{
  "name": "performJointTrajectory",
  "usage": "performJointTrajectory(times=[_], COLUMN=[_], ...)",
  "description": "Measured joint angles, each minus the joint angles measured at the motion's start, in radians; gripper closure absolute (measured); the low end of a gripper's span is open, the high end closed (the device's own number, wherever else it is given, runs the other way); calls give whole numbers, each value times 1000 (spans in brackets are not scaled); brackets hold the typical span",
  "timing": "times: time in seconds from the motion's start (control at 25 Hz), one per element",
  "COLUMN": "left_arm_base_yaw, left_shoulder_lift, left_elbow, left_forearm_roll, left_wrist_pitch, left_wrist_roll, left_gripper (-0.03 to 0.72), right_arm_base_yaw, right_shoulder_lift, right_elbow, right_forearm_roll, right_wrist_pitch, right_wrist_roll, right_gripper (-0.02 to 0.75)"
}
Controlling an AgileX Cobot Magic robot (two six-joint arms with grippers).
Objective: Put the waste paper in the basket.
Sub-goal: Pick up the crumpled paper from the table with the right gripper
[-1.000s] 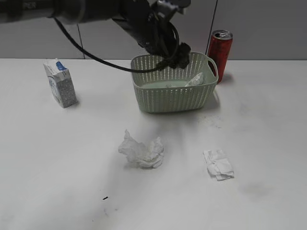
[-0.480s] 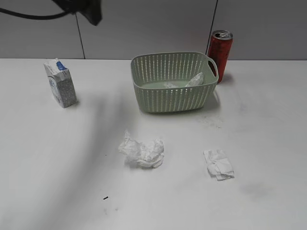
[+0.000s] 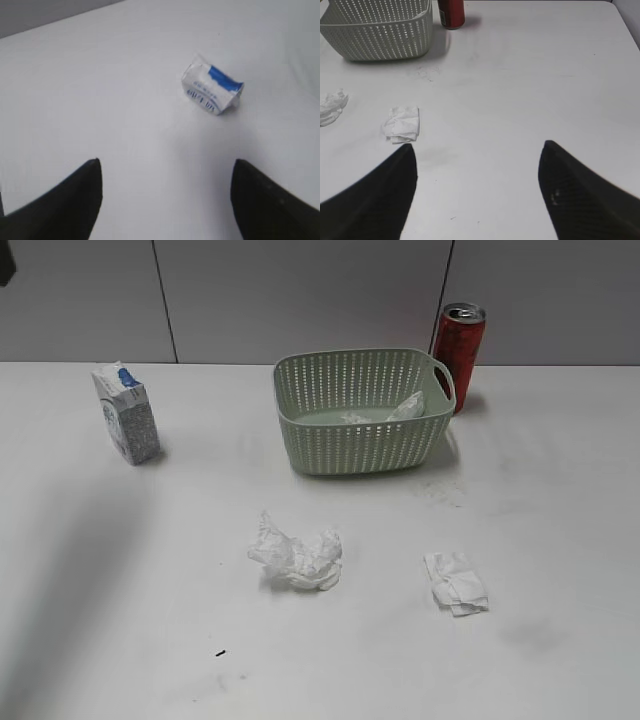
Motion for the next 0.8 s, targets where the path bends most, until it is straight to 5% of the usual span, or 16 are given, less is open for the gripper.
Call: performJointTrajectory(times=[0.8], left_arm_base_yaw=[23], left_shoulder_lift=[-962], left_elbow=[948], left_forearm_roll=[-12], left_wrist_pitch=[-84], left_wrist_roll=[0], left_gripper=[98], right_arm_base_yaw=[0], right_shoulder_lift=[0], right_elbow=[0], right_forearm_roll=[-1], right_wrist_pitch=[0], right_wrist_roll=[-1], right_gripper=[166])
